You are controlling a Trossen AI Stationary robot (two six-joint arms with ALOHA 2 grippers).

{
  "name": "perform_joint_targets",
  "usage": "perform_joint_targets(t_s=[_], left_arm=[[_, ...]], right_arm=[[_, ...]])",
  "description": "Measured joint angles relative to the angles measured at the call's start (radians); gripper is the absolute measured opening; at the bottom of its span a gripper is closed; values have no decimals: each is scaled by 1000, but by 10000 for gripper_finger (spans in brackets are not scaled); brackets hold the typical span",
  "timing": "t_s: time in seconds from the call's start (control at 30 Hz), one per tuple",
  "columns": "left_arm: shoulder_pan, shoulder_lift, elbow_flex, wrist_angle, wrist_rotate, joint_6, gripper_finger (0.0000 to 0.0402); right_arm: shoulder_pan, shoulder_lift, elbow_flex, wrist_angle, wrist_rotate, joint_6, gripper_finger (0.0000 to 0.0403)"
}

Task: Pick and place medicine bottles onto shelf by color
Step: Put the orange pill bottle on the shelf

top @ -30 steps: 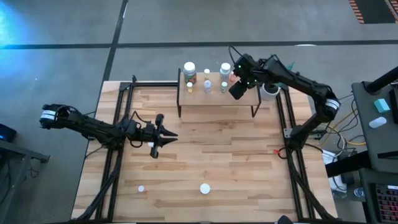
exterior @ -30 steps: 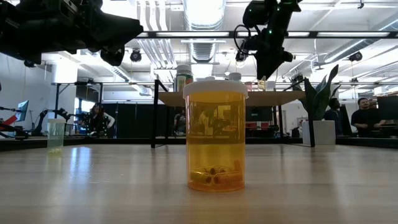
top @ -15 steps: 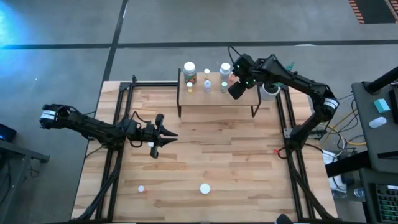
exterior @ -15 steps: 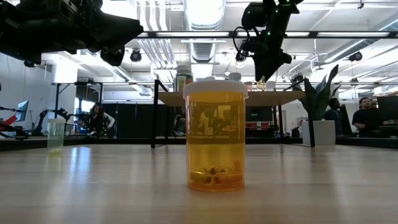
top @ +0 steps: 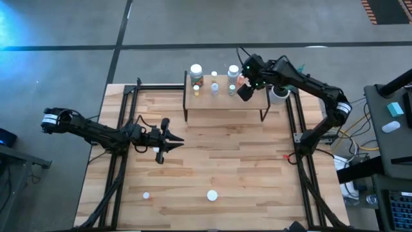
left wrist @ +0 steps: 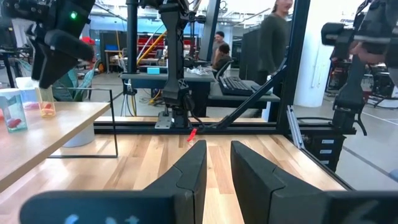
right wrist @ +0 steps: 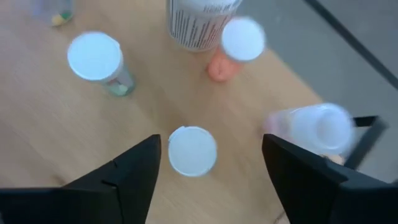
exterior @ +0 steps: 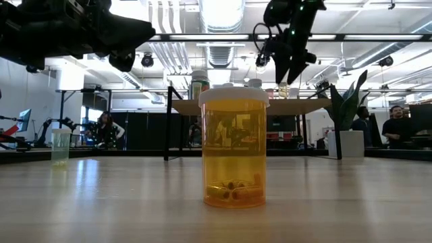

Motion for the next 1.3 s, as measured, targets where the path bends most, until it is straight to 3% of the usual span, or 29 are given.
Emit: perform_joint_targets(t_s=[0.17, 0.33, 0.63, 0.83, 1.03, 1.3], left_arm=[[0, 0, -1, -7, 0, -1, 54], [0, 0, 2, -66, 0, -2, 54], [-1, 2, 3, -58, 24, -1, 54], [-1, 6, 3, -58, 24, 3, 54], [-1, 6, 3, -57, 24, 10, 54], [-1, 7, 3, -57, 24, 27, 54]], right_arm=[[5, -52, 52, -36, -4, -8, 274], [87, -157, 6, 32, -5, -32, 236], [473, -402, -394, 472, -33, -78, 128], [676, -410, -585, 755, -85, -13, 96], [815, -286, -607, 831, -86, -25, 152], [985, -52, -506, 802, -87, 7, 309]])
